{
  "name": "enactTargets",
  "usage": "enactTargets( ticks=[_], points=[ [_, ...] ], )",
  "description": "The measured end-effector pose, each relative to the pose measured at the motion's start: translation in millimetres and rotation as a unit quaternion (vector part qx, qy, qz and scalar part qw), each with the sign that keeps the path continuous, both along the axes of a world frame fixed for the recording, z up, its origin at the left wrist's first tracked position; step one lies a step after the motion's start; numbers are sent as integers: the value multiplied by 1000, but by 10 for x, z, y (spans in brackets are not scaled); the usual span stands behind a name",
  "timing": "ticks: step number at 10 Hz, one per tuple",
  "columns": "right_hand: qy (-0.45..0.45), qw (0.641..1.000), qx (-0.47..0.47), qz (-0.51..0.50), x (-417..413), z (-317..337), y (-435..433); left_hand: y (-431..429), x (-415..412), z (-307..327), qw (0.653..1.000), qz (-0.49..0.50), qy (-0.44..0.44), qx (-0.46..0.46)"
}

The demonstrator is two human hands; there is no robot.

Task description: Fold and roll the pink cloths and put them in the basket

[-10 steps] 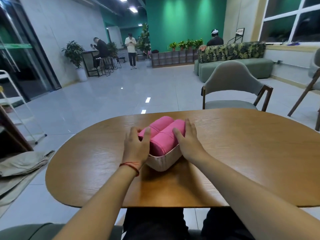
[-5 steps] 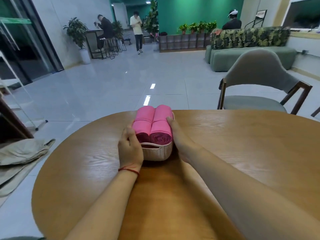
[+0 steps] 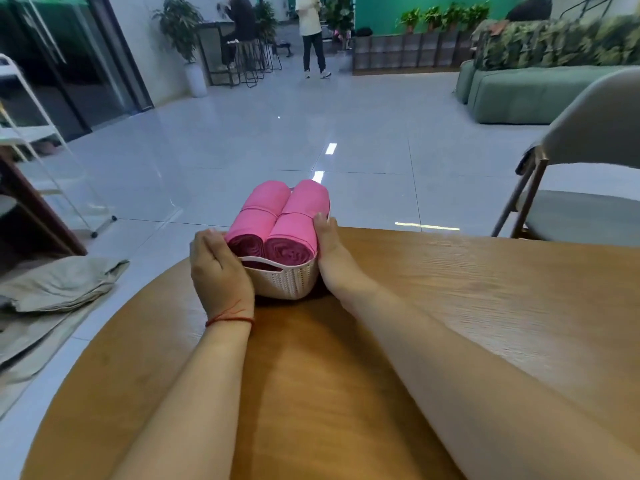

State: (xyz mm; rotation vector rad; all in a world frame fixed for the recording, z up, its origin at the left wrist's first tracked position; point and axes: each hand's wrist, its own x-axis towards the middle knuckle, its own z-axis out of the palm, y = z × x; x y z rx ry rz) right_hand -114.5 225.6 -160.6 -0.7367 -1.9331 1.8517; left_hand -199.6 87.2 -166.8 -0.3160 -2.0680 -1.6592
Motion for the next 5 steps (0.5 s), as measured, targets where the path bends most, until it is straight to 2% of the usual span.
enactTargets(
  ticks=[2, 3, 5],
  points=[
    [-35, 997, 64, -17, -166, -45, -21, 9, -61, 24, 999, 19, -27, 31],
    [4, 997, 77, 9, -25, -62, -7, -6, 34, 48, 998, 24, -43, 34],
    [-25, 971, 236, 6, 473, -220, -94, -219, 452, 74, 987, -12, -140, -83]
  ],
)
